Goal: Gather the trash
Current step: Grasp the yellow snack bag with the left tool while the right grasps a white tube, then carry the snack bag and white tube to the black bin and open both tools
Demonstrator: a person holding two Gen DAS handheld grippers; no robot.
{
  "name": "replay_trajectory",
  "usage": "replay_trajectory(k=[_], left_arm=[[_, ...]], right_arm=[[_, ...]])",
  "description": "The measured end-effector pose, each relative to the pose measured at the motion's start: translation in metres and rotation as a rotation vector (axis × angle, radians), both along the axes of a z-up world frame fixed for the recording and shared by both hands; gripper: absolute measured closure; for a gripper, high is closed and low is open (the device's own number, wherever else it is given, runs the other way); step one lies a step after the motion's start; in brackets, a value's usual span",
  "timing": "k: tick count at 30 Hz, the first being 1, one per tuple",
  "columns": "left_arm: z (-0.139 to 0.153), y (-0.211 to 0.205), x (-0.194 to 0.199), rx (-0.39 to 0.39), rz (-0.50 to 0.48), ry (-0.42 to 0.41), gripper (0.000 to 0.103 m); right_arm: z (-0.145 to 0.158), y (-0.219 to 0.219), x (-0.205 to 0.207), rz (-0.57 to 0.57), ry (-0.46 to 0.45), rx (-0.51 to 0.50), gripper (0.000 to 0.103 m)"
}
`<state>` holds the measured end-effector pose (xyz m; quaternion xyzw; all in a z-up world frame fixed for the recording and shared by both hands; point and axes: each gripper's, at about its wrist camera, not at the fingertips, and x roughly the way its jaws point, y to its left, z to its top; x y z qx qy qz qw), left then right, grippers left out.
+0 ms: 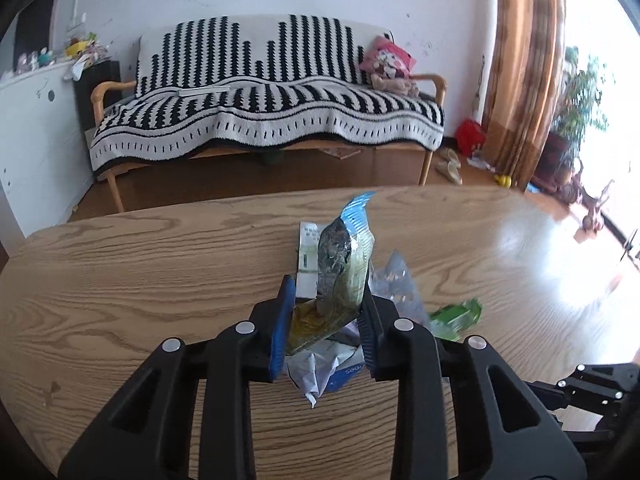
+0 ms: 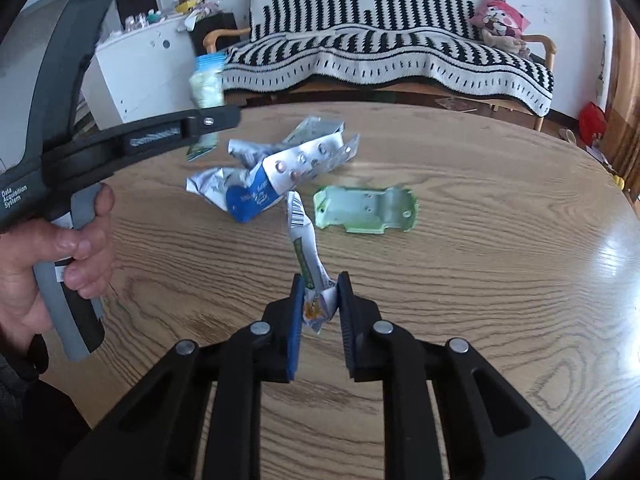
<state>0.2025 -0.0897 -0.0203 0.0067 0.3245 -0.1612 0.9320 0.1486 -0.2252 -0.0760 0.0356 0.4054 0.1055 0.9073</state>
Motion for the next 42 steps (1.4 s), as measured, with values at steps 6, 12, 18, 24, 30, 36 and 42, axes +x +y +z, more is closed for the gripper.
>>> replay_trajectory(k=[6, 12, 18, 24, 30, 36, 42], left_arm=[[0.011, 0.003, -0.006, -0.026, 0.021, -0.01, 0.074], [0.018, -0.025, -0.024, -0.015, -0.029, -0.023, 0.074], [0.023, -0.081, -0.048, 0.001, -0.129, -0.029, 0.074], [0.022, -0.158, -0.084, 0.016, -0.273, -0.028, 0.074], [0.015, -0.247, -0.137, 0.028, -0.448, -0.026, 0.074], [-0.004, -0.335, -0.195, 0.038, -0.632, 0.012, 0.074], [-0.035, -0.407, -0.255, 0.063, -0.826, 0.069, 0.074]], right_arm=[[0.017, -0.022, -0.022, -0.048, -0.034, 0.029, 0.086], [0.026, -0.06, -0.046, -0.127, -0.05, 0.025, 0.086], [0.03, -0.129, -0.084, -0.27, -0.055, 0.021, 0.086], [0.03, -0.214, -0.144, -0.457, -0.064, 0.027, 0.086], [0.025, -0.297, -0.214, -0.65, -0.061, 0.059, 0.086], [0.009, -0.361, -0.286, -0.825, -0.044, 0.071, 0.086], [-0.012, -0.405, -0.347, -0.952, -0.007, 0.056, 0.086]])
